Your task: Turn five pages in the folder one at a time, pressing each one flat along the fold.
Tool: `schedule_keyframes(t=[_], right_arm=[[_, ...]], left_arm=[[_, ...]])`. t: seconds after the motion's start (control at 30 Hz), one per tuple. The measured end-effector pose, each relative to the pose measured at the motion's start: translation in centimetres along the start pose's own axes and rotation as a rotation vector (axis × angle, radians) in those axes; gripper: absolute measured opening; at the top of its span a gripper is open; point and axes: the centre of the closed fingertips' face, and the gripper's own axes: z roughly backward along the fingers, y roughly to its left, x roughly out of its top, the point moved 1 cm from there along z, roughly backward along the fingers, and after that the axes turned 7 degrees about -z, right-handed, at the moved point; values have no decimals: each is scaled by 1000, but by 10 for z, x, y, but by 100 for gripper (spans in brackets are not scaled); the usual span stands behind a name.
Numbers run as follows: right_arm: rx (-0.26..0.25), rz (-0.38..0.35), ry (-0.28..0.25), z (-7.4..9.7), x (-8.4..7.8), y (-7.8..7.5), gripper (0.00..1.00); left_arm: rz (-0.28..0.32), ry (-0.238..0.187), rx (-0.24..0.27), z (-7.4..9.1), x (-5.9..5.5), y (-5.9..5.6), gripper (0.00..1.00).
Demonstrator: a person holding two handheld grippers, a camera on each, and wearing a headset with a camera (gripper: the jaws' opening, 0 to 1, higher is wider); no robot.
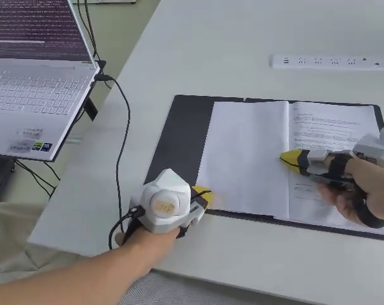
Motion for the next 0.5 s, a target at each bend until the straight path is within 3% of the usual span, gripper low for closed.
schedule_keyframes(t=[0.27, 0.5], right_arm=[[4, -11, 24, 12, -34, -7, 0], [9, -26, 19, 22, -53, -10, 0]], left_arm=[[1, 1, 0, 0, 1, 0, 0], [1, -1, 1, 1, 0, 0, 0]])
